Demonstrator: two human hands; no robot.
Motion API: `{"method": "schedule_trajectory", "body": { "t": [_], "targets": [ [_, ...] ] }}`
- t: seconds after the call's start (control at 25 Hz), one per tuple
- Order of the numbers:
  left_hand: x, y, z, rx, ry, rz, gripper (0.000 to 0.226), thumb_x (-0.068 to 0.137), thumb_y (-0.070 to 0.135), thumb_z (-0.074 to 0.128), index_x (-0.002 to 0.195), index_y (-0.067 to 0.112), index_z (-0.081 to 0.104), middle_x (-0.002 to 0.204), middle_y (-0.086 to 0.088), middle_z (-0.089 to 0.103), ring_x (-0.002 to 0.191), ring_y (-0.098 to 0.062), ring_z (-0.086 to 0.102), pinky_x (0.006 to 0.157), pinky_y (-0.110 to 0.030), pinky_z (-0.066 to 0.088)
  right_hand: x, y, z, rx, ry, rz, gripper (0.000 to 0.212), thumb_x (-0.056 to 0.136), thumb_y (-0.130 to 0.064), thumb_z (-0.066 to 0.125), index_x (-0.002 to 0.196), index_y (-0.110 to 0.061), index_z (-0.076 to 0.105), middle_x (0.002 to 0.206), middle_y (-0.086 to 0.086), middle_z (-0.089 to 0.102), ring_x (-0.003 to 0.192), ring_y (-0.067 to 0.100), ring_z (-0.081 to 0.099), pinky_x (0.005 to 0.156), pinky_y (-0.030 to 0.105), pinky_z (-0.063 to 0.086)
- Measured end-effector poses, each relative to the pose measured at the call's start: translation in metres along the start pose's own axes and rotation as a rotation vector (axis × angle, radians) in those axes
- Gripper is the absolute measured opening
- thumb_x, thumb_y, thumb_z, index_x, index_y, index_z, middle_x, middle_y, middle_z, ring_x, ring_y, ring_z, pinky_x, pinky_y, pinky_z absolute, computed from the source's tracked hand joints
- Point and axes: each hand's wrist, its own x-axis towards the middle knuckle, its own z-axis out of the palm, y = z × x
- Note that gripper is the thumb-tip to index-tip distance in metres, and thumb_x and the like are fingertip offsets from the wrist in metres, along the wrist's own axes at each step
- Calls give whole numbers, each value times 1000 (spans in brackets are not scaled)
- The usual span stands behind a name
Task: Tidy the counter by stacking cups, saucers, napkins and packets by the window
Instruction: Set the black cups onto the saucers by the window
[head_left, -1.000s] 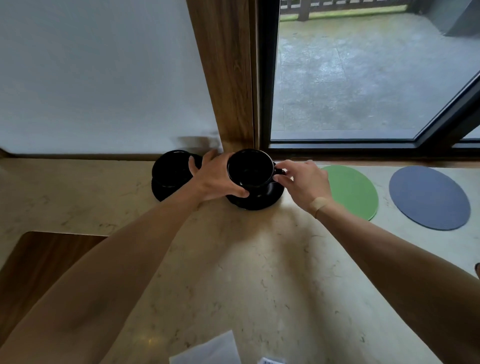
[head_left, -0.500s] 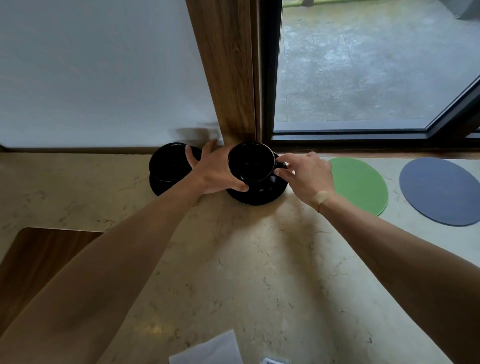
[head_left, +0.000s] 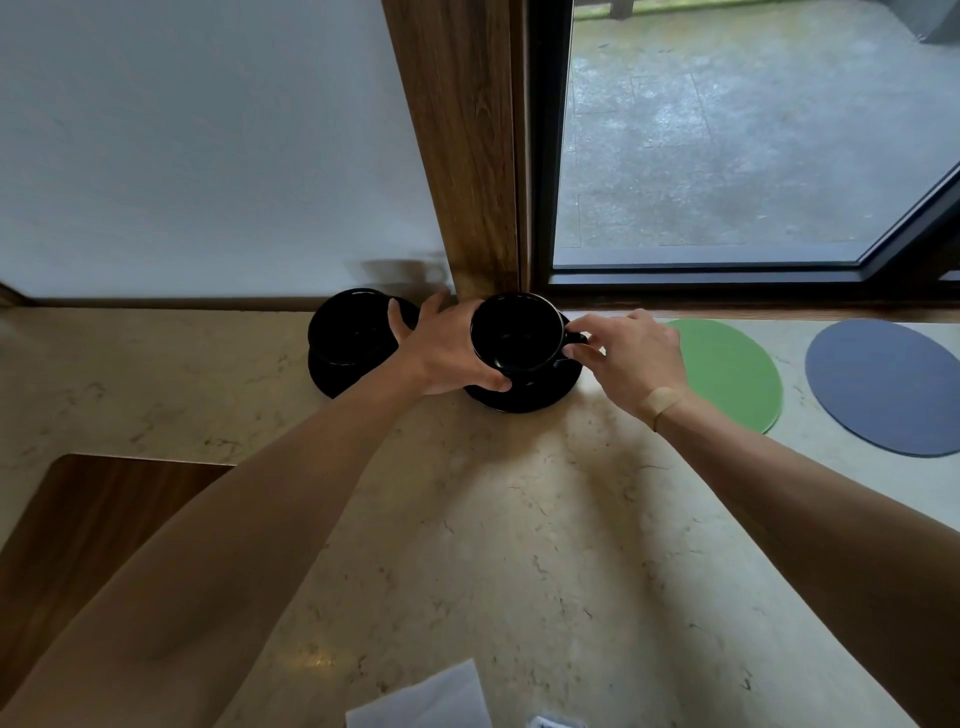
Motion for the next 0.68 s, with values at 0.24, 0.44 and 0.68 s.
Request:
{"method": "schedule_trajectory", "body": {
  "t": [0.24,0.44,0.68],
  "targets": [
    [0,0,-1,18,6,9,96,60,56,80,142,33,36,151,0,34,148,-20,6,111,-62,-17,-1,1,2,4,-3,2,28,96,-46,51,121,-39,61,103,-3,72,111,25,50,92,43,33],
    [2,-2,3,24,16,8,96,59,59,79,141,34,35,150,0,36,147,-19,7,110,-63,-17,-1,0,2,-4,-14,16,29,97,-45,50,122,-38,61,105,-3,71,113,26,49,92,43,34],
    [-3,-3,4,61,25,10,105,60,62,76,147,33,25,155,0,29,148,-21,2,108,-65,-19,-2,-4,1,-49,-59,35,33,97,-48,46,128,-40,55,115,-3,68,115,27,49,92,46,36]
  ]
}}
